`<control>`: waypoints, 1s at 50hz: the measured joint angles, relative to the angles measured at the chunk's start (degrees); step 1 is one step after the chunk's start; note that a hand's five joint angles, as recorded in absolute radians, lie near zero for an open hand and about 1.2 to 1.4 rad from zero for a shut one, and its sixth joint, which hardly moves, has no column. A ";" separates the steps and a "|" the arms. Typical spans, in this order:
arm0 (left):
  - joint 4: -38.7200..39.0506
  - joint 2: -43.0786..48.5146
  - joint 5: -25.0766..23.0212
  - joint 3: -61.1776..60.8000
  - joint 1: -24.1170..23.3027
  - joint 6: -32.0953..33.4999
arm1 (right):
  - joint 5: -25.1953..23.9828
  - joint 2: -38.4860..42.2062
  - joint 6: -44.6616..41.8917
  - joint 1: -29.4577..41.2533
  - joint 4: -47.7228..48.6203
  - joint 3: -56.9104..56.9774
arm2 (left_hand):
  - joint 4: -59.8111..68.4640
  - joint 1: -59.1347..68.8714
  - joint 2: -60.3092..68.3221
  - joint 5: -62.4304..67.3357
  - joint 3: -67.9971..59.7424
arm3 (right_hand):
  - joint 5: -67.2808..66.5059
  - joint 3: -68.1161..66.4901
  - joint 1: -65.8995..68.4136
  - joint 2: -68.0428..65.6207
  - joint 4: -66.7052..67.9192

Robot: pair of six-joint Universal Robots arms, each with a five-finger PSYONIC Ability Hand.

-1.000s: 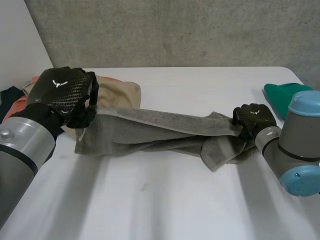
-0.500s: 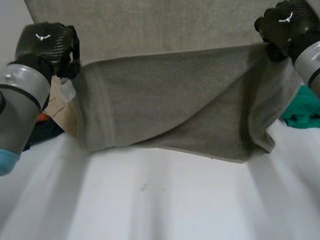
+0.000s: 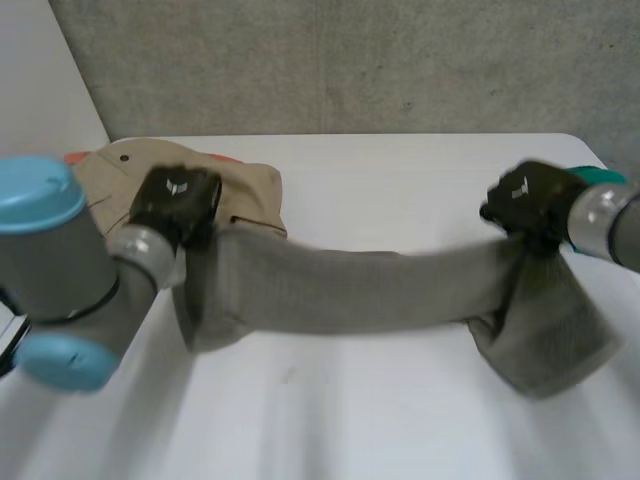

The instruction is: Fold the laundry.

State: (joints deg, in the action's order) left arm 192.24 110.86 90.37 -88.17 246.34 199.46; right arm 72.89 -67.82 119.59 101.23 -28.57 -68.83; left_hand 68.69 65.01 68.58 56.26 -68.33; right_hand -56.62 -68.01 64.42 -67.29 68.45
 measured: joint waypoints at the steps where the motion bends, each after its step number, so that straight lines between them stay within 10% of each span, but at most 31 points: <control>1: 1.45 2.06 -0.09 3.42 0.17 0.43 | 0.66 0.80 0.52 0.34 1.39 1.21 | 0.00 0.00 0.00 0.00 0.00 | 0.00 0.00 0.00 0.00 0.00; 17: 15.54 -0.24 1.20 28.36 2.58 -2.91 | 0.59 -6.89 19.76 1.03 46.72 11.39 | 0.01 0.00 0.01 0.00 0.00 | -0.43 0.00 0.00 0.00 0.09; 39: 19.81 -5.36 -6.71 -18.43 5.62 -2.87 | -11.13 -5.34 10.80 -2.94 28.76 -20.52 | 0.02 0.00 0.01 0.00 0.00 | -0.48 0.00 0.00 0.00 0.15; 50: 18.39 -1.75 -3.92 -18.97 6.57 -2.12 | -9.29 1.71 32.06 -4.06 34.74 -23.59 | 0.02 0.00 0.01 0.00 0.00 | 18.94 19.97 -16.86 19.84 -20.32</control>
State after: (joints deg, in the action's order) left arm 210.63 109.11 86.45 -107.14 252.91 197.34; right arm 63.60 -66.10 151.65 97.17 6.17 -92.42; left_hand 68.71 65.01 68.60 56.26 -68.34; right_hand -37.68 -48.03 47.55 -47.45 48.14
